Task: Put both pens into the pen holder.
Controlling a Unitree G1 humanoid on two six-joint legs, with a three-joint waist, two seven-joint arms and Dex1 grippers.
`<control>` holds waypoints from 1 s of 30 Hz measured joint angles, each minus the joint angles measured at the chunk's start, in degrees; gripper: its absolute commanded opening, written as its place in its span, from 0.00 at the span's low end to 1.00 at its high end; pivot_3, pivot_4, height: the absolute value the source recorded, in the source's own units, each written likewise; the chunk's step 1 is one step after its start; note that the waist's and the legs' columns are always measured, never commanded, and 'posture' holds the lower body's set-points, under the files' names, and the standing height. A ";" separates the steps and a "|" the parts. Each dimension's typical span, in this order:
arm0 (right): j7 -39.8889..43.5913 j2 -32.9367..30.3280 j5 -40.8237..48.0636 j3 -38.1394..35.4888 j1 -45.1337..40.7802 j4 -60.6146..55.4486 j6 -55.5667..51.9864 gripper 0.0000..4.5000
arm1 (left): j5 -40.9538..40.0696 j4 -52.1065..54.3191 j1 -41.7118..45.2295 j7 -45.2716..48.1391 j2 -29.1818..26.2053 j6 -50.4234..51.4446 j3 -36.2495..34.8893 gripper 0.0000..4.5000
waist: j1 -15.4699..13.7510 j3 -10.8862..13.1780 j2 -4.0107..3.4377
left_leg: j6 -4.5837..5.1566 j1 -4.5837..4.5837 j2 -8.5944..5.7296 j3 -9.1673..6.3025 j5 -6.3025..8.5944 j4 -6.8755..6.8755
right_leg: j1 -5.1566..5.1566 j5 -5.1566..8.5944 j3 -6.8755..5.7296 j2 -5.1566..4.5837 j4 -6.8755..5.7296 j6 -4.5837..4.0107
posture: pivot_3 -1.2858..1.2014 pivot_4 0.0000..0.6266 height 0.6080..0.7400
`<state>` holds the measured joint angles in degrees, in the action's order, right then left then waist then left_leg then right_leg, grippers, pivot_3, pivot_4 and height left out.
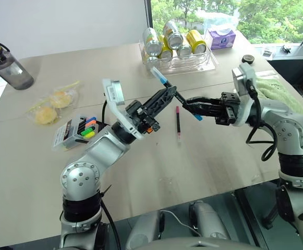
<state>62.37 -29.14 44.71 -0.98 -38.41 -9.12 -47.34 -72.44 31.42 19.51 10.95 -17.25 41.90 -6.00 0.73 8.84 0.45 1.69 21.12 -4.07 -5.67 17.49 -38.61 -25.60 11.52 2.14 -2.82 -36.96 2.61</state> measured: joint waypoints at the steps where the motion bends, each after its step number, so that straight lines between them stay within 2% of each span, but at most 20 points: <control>1: 0.30 -0.04 -0.02 0.50 0.05 0.00 0.01 0.49 | 1.32 -0.08 -0.05 0.55 -0.13 -0.15 0.49 0.00 | 0.05 0.00 0.00 | 0.00 0.00 0.00 0.02 0.00 0.00 | 0.00 0.00 0.00 0.00 0.00 0.00 | 0.52 0.24 0.99; 4: 0.62 -0.17 -0.35 1.31 0.54 0.03 0.11 0.82 | 5.38 -0.16 -0.16 2.10 -0.48 -1.30 1.98 0.00 | 0.00 0.00 0.00 | 0.00 0.00 0.00 0.02 0.00 0.00 | 0.00 0.00 0.00 0.00 0.00 0.00 | 0.52 0.24 0.99; 8: -0.09 -1.21 -2.72 1.82 0.98 1.41 1.45 0.82 | 11.35 -0.29 -0.15 3.29 -0.84 -3.21 3.34 0.00 | -0.08 0.00 0.00 | 0.00 0.00 0.00 0.02 0.00 0.00 | 0.00 0.00 0.01 -0.01 0.01 0.00 | 0.52 0.24 0.99; 13: 1.96 -6.81 -10.58 3.22 4.23 6.87 9.24 0.82 | 21.46 0.47 -0.43 4.77 -3.55 -5.60 6.38 0.00 | -0.32 0.01 0.01 | 0.00 0.03 -0.02 0.03 0.00 0.02 | 0.00 0.00 0.00 -0.02 0.05 0.00 | 0.52 0.24 0.99; 19: 7.54 -13.49 -18.27 2.72 6.91 15.35 21.74 0.82 | 43.95 4.33 0.18 3.09 -14.46 -7.00 15.02 0.00 | 0.04 0.03 0.04 | 0.01 -0.10 0.03 0.22 0.00 0.17 | 0.00 0.00 0.15 0.05 0.05 0.00 | 0.52 0.24 0.99; 23: 9.80 -12.96 -16.20 0.54 6.57 17.11 21.88 0.82 | 55.44 7.22 1.14 2.65 -20.40 -7.29 17.51 0.00 | 0.16 0.05 0.06 | 0.01 -0.14 0.11 0.28 0.00 0.23 | -0.01 0.00 0.22 0.09 0.06 0.00 | 0.52 0.24 0.99; 27: 9.68 -7.67 -13.64 -1.78 4.61 18.15 23.95 0.82 | 70.55 9.15 1.10 1.33 -27.37 -7.23 20.30 0.00 | 0.00 0.09 0.06 | 0.01 -0.15 0.10 0.29 0.00 0.24 | -0.01 0.00 0.23 0.08 0.06 0.01 | 0.52 0.24 0.99; 30: 13.55 -7.86 -11.98 -1.02 4.16 18.21 21.84 0.82 | 77.07 10.89 -0.03 1.30 -28.46 -6.39 21.61 0.00 | -0.44 0.10 0.07 | 0.04 0.00 0.07 0.11 0.02 0.22 | -0.01 -0.01 0.17 0.02 0.19 0.01 | 0.52 0.24 0.99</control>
<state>75.92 -36.99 32.73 -2.00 -34.25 9.09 -25.51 4.63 42.31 19.48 12.25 -45.71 35.51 15.61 0.29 8.93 0.53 1.73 21.12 -4.01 -5.56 17.51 -38.39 -25.60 11.51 2.31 -2.80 -36.76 2.62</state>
